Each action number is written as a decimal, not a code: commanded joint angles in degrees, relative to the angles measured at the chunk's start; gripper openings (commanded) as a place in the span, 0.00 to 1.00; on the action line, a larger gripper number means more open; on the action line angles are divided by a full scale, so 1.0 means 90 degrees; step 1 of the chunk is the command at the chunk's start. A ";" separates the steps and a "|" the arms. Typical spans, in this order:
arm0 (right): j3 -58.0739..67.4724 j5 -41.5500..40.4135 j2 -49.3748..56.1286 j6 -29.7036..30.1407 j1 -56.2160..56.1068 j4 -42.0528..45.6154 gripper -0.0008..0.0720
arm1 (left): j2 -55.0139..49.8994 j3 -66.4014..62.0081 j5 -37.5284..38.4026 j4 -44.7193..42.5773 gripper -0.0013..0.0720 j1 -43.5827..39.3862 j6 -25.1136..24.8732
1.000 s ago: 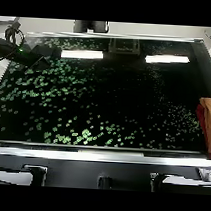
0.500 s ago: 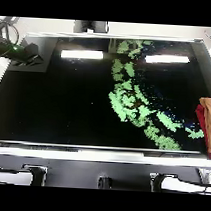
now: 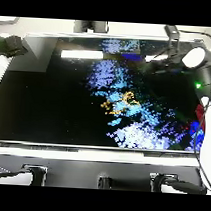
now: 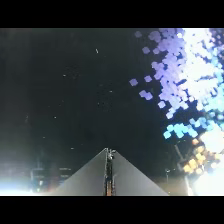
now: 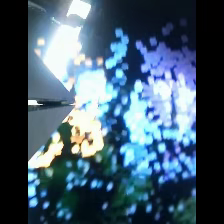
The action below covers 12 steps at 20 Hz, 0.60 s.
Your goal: Fold the clothes and pants, and hang the long-sleeved shirts on hangers.
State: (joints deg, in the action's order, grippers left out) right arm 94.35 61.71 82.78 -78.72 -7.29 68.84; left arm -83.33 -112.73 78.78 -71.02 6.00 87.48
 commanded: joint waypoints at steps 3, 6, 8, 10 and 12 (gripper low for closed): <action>0.0005 -0.0233 -0.0029 -0.0253 -0.0522 0.0257 0.05 | 0.0063 0.0002 -0.0019 -0.0073 0.05 0.0000 -0.0058; 0.0005 -0.0177 -0.0070 -0.0257 -0.0522 0.0257 0.05 | 0.0061 0.0002 0.0019 -0.0063 0.05 -0.0002 -0.0058; 0.0005 -0.0119 -0.0112 -0.0255 -0.0522 0.0255 0.05 | 0.0061 0.0002 0.0019 -0.0063 0.05 -0.0002 -0.0058; 0.0005 -0.0109 -0.0138 -0.0253 -0.0522 0.0255 0.05 | 0.0061 0.0002 0.0019 -0.0063 0.05 -0.0002 -0.0058; 0.0005 -0.0109 -0.0146 -0.0253 -0.0522 0.0257 0.05 | 0.0061 0.0002 0.0019 -0.0063 0.05 -0.0002 -0.0058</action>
State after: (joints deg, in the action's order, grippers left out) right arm 94.35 60.53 81.69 -81.03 -11.90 71.16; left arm -82.83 -112.73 78.91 -71.57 6.00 86.98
